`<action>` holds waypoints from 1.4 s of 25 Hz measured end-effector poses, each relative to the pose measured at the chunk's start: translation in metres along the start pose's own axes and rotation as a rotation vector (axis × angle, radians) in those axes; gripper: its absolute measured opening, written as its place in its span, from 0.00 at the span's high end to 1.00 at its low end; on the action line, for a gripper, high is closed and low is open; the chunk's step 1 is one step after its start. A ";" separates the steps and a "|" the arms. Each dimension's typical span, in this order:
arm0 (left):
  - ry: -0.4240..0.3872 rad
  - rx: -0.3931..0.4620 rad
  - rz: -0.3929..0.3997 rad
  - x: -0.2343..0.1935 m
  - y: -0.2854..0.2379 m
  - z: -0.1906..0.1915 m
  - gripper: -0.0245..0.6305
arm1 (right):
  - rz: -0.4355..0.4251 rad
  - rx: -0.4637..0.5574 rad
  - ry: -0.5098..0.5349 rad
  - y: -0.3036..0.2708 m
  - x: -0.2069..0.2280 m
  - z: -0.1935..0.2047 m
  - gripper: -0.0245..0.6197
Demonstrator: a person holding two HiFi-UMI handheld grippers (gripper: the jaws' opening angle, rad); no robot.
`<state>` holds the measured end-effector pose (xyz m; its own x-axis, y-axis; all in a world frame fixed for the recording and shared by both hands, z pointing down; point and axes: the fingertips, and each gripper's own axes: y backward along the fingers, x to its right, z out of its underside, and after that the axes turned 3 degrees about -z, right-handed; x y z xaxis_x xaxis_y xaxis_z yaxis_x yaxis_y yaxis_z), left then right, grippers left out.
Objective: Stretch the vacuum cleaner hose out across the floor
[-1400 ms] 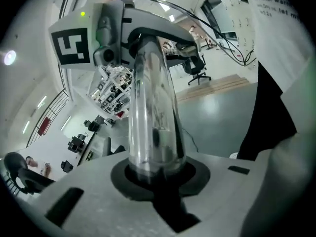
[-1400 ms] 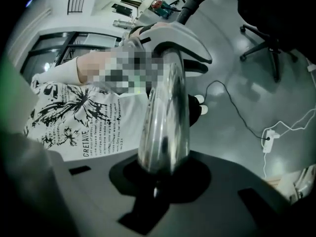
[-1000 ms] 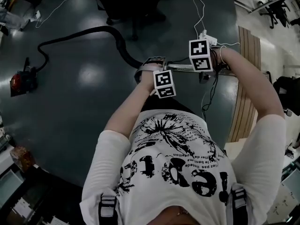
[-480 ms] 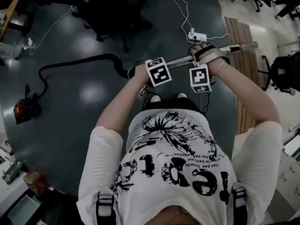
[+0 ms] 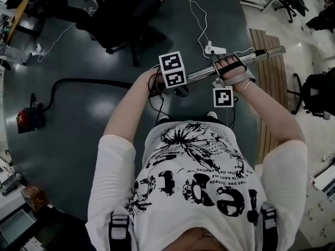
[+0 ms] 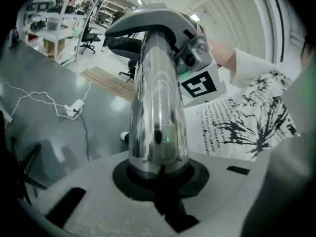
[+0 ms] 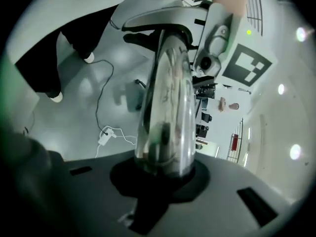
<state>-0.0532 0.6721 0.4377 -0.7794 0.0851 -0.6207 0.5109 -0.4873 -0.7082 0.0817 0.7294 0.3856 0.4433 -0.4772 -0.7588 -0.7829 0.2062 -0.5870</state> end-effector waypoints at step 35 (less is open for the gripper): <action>-0.278 0.670 -0.815 -0.084 -0.087 -0.274 0.44 | -1.214 -0.162 -0.617 0.038 -0.306 0.243 0.89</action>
<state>0.0668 0.9455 0.4593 -0.8919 0.4389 0.1093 -0.4321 -0.7552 -0.4929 0.0224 1.0909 0.5273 0.9679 0.1783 0.1771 0.2099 -0.1863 -0.9598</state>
